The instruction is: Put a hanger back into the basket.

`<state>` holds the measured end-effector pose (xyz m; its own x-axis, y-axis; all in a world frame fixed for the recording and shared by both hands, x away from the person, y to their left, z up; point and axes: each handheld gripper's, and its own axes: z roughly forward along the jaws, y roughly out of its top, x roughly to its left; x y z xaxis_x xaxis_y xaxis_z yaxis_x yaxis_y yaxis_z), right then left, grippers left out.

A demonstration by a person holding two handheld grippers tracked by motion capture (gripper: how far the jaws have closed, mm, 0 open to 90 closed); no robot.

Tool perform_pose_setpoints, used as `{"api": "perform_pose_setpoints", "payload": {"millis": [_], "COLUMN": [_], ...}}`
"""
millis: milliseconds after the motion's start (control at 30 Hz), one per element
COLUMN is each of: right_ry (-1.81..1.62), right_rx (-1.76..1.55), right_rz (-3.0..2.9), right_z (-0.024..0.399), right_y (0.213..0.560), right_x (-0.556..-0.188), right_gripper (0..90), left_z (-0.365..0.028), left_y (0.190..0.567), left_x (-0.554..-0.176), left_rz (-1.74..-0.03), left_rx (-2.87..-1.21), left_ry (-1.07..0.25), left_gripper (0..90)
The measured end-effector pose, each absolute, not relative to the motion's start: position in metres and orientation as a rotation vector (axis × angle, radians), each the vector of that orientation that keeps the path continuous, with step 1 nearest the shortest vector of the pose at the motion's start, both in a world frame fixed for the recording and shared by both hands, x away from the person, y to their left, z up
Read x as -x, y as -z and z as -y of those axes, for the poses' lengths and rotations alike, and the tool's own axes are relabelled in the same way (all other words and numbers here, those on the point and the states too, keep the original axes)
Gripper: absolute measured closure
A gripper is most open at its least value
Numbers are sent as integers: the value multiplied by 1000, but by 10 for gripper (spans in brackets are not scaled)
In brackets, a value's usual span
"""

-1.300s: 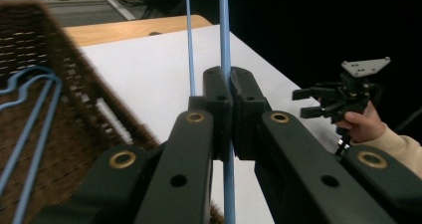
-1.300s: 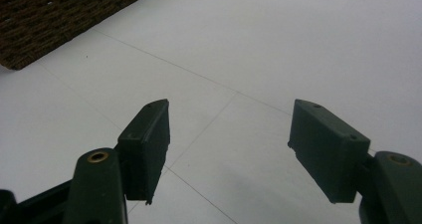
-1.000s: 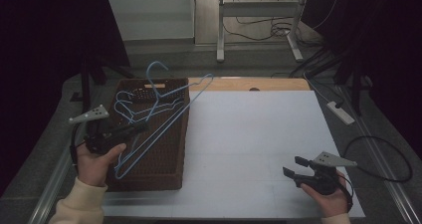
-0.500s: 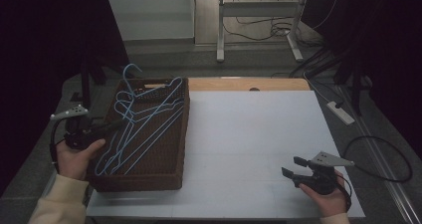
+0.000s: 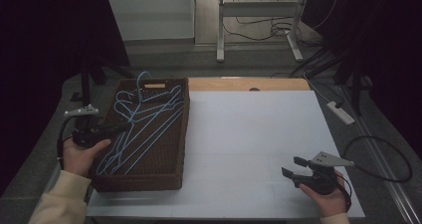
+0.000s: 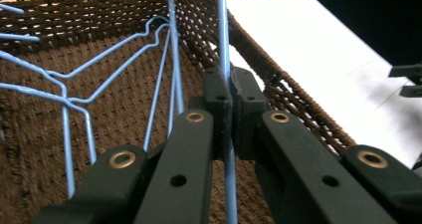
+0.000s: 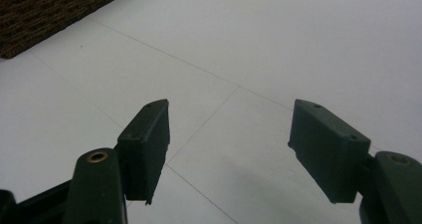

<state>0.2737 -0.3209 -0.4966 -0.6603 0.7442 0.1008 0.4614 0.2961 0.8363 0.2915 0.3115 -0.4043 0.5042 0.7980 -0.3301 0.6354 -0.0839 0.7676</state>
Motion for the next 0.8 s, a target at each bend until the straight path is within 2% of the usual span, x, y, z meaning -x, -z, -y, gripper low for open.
{"api": "perform_pose_setpoints", "payload": {"millis": [533,700,800], "right_ry": [-1291,-1291,-1288], "right_rx": [-1100,-1101,-1101], "right_rz": [-2266,-2266,-2271], "right_z": [321,321,321], "right_y": [498,498,498], "right_x": [-275,-275,-275], "right_gripper": [330,330,329], "left_z": [-303,-309,-308], "left_y": [443,456,460], "left_x": [-320,-330,-335], "left_rz": [-1246,-1444,-1506], "left_rx": [-1884,-1951,-1987], "left_ry": [-100,-179,-217], "left_gripper": [869,868,867]}}
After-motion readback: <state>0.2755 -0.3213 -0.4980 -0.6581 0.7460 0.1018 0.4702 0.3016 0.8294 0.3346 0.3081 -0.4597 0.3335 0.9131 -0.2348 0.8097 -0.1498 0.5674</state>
